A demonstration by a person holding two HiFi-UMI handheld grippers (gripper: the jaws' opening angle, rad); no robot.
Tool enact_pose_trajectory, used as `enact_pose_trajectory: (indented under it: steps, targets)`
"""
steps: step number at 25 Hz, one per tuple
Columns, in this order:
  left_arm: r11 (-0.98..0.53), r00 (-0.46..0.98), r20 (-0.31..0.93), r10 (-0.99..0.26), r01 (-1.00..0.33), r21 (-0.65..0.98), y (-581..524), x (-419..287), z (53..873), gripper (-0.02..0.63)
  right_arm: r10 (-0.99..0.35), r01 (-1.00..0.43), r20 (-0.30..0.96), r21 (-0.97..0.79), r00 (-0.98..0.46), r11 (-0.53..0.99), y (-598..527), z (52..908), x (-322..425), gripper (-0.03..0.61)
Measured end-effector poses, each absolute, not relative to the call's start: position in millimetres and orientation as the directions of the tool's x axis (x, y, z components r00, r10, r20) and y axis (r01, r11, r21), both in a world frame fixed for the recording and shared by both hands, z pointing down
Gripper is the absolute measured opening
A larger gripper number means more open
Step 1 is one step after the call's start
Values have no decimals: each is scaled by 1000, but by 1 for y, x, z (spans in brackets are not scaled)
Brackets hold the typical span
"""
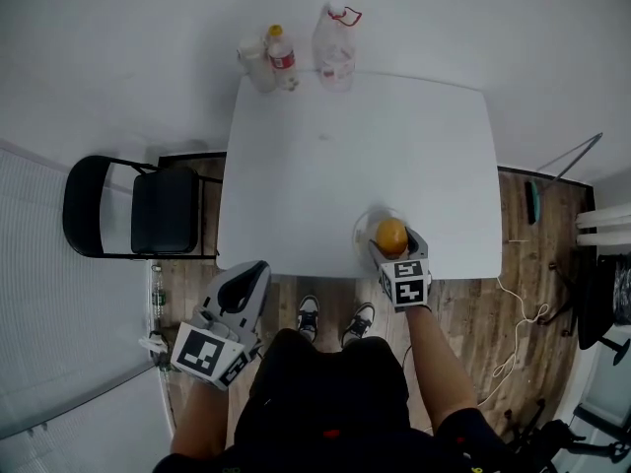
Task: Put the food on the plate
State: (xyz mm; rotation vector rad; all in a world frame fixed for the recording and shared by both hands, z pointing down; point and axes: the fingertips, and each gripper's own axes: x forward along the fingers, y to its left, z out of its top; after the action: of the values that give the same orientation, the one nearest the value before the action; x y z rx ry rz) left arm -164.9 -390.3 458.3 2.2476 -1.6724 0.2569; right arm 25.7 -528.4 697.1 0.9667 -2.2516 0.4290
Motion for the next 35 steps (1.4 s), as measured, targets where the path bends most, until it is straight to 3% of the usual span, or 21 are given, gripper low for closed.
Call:
enact_pose_trajectory:
  steps: [13, 18, 22, 27, 32, 35]
  targets:
    - [-216, 252, 369, -895, -967, 137, -376, -173, 461, 23, -483, -714, 738, 2, -471, 700, -527, 719, 18, 371]
    - [-234, 267, 359, -894, -963, 133, -375, -169, 457, 23, -520, -720, 696, 5, -496, 694, -534, 693, 20, 373]
    - [-270, 299, 337, -893, -954, 130, -377, -162, 449, 23, -594, -741, 593, -5, -543, 672, -534, 632, 29, 373]
    - [-331, 355, 288, -889, -934, 132, -387, -147, 433, 23, -697, -765, 377, -49, -610, 643, -526, 527, 50, 371]
    - [-415, 435, 227, -871, -900, 133, -398, -125, 414, 23, -696, -710, 148, -87, -703, 699, -495, 427, 62, 368]
    - [-472, 486, 187, -854, -874, 118, -409, -110, 400, 23, -728, -729, 52, -25, -684, 684, -479, 374, 74, 265]
